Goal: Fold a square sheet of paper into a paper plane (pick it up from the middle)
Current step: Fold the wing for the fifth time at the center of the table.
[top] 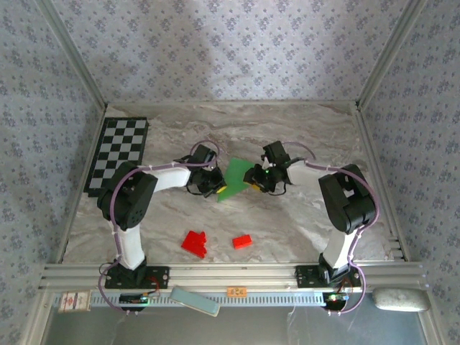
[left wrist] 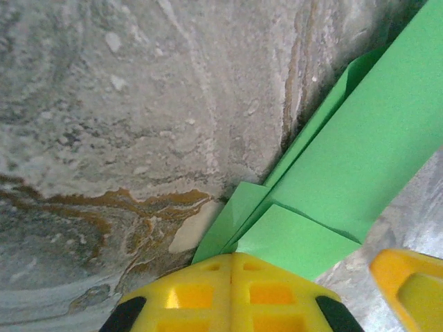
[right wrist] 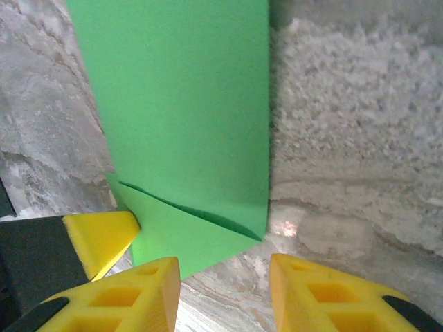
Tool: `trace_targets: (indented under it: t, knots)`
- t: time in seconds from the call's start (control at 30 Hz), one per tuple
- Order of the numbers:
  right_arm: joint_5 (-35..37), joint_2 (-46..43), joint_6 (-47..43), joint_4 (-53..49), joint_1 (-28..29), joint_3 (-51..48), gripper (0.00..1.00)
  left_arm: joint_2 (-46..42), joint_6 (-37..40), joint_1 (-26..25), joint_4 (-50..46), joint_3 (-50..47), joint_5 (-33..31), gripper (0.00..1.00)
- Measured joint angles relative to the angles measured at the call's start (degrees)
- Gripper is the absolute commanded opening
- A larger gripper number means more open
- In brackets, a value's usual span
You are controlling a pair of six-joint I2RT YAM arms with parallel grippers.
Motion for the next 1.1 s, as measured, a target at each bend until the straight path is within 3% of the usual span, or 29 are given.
trace_targets:
  t: [0.27, 0.63, 1.1]
  knots:
    - [0.2, 1.9, 1.9, 0.4, 1.6, 1.0, 0.40, -0.1, -2.7, 1.5, 4.2, -2.3, 3.9, 0.04]
    - [-0.1, 3.6, 2.5, 0.0, 1.9, 2.5, 0.36, -0.1, -3.3, 1.7, 5.5, -2.9, 4.6, 0.04]
    - [-5.7, 4.0, 9.6, 18.0, -0.5, -3.6, 0.26, -0.1, -3.3, 1.9, 5.6, -3.0, 4.8, 0.04]
